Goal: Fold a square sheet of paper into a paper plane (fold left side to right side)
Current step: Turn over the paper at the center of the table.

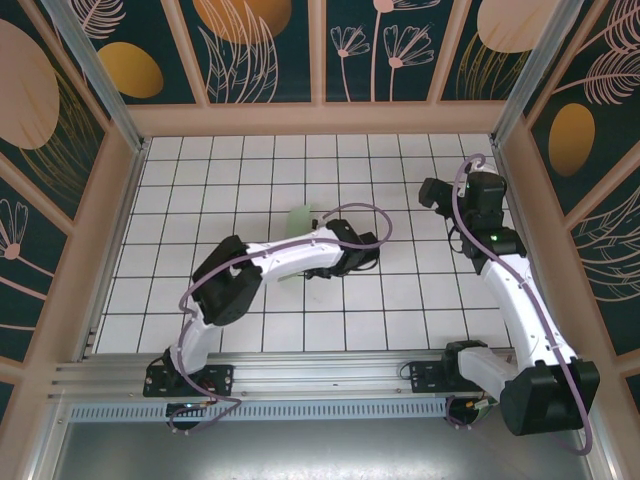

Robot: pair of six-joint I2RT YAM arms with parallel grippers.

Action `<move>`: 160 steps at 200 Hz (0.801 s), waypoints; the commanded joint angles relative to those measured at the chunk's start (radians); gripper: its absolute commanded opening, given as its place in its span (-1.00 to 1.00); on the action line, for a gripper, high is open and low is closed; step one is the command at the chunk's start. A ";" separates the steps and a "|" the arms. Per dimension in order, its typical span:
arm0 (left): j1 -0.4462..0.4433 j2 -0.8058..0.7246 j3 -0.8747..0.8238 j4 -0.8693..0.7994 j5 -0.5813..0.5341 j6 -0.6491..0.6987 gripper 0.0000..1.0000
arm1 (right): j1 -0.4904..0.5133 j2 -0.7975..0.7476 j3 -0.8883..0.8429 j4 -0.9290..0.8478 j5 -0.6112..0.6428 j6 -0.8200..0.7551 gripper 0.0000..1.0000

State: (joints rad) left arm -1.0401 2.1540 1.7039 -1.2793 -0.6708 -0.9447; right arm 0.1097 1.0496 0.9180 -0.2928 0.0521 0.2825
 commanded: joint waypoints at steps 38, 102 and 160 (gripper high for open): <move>0.024 0.136 0.124 0.036 0.139 0.088 -1.00 | -0.011 -0.026 -0.028 0.007 -0.032 0.002 0.98; 0.072 0.196 0.199 0.142 0.328 0.195 -0.86 | -0.012 -0.006 -0.047 0.013 -0.065 0.010 0.98; 0.111 0.175 0.225 0.219 0.429 0.240 -0.48 | -0.013 0.047 -0.038 0.010 -0.141 -0.001 0.98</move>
State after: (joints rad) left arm -0.9470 2.3352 1.8992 -1.1000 -0.3046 -0.7433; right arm 0.1043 1.0683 0.8829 -0.2886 -0.0338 0.2901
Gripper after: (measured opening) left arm 0.220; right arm 0.988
